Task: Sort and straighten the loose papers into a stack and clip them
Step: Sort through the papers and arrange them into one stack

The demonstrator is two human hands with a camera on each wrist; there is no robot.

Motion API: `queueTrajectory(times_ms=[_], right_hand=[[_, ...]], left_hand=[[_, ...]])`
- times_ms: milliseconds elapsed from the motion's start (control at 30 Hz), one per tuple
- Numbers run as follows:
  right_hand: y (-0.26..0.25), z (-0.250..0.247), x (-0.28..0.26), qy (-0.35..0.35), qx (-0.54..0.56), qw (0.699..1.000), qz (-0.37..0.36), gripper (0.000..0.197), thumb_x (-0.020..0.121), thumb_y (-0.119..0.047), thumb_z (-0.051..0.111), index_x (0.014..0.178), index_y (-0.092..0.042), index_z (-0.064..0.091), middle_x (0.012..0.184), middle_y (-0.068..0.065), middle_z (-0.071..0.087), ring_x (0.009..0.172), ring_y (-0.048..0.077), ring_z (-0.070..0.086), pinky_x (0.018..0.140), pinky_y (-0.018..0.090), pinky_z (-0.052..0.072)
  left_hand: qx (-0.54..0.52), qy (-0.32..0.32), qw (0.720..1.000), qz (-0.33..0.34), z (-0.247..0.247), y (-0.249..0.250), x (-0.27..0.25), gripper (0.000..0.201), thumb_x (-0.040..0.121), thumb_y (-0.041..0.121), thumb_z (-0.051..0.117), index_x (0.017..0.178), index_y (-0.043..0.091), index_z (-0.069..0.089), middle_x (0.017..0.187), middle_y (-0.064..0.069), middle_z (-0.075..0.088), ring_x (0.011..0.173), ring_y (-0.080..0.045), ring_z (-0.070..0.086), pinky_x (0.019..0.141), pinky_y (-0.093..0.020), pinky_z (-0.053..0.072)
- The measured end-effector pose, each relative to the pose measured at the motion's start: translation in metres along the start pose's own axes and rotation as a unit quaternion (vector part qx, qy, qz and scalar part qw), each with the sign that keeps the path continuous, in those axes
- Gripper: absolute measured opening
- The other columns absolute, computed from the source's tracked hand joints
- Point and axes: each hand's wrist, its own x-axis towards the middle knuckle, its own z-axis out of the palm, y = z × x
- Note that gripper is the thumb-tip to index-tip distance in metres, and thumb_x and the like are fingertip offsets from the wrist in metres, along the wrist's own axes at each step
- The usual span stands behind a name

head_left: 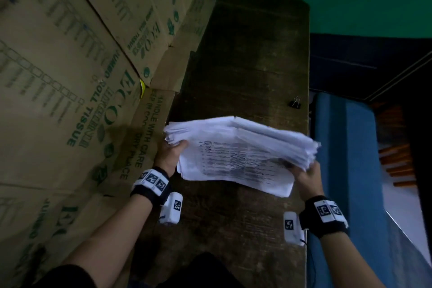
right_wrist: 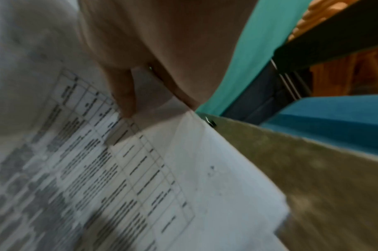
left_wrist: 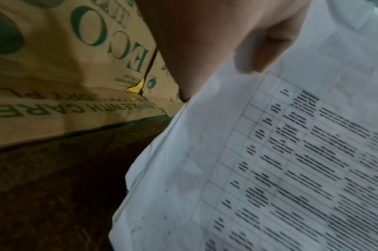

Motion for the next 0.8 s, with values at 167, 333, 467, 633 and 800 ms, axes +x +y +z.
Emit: queueTrajectory(times_ms=[167, 333, 467, 633, 800], right_hand=[[-0.071, -0.028, 0.024, -0.076, -0.059, 0.990, -0.103, 0.029, 0.074, 0.004, 0.076, 0.072, -0.025, 0.073, 0.069, -0.015, 0.066, 0.068, -0.001, 0.054, 0.064, 0.022, 0.046], [-0.150, -0.017, 0.027, -0.112, -0.296, 0.916, -0.245, 0.037, 0.069, -0.005, 0.061, 0.089, -0.032, 0.076, 0.075, -0.015, 0.070, 0.077, 0.012, 0.068, 0.067, 0.035, 0.053], [-0.183, -0.003, 0.008, -0.118, -0.424, 0.855, -0.274, 0.035, 0.072, -0.010, 0.062, 0.089, -0.038, 0.075, 0.081, -0.011, 0.073, 0.079, 0.022, 0.068, 0.066, 0.033, 0.049], [-0.164, -0.045, -0.011, -0.165, -0.563, 0.798, -0.139, 0.024, 0.074, -0.036, 0.070, 0.097, -0.038, 0.066, 0.083, -0.013, 0.066, 0.085, 0.016, 0.065, 0.067, 0.029, 0.043], [-0.089, -0.059, -0.024, -0.125, 0.004, 0.991, -0.043, 0.030, 0.065, -0.004, 0.085, 0.091, -0.013, 0.074, 0.090, 0.005, 0.077, 0.081, 0.011, 0.070, 0.076, 0.029, 0.055]], left_hand=[[0.062, 0.000, 0.997, -0.047, -0.004, 0.005, 0.002, 0.073, 0.065, 0.006, 0.082, 0.129, 0.014, 0.046, 0.130, -0.010, 0.056, 0.118, -0.028, 0.056, 0.093, -0.041, 0.049], [0.203, -0.163, 0.937, 0.233, 0.042, 0.069, -0.021, 0.102, 0.055, 0.021, 0.093, 0.138, 0.030, 0.035, 0.145, 0.005, 0.035, 0.134, -0.008, 0.036, 0.106, -0.021, 0.034], [0.153, -0.214, 0.938, 0.225, 0.065, 0.097, -0.049, 0.027, 0.071, 0.012, 0.078, 0.088, 0.030, 0.067, 0.090, 0.017, 0.070, 0.086, 0.003, 0.064, 0.078, -0.021, 0.050], [0.107, -0.059, 0.970, 0.208, 0.050, 0.080, -0.063, 0.012, 0.074, 0.023, 0.074, 0.065, 0.023, 0.066, 0.061, 0.006, 0.068, 0.055, -0.006, 0.062, 0.051, -0.026, 0.049], [0.075, 0.001, 0.982, 0.174, 0.031, 0.054, -0.071, 0.013, 0.067, 0.026, 0.069, 0.069, 0.016, 0.061, 0.063, 0.009, 0.064, 0.060, 0.002, 0.060, 0.054, -0.008, 0.043]])
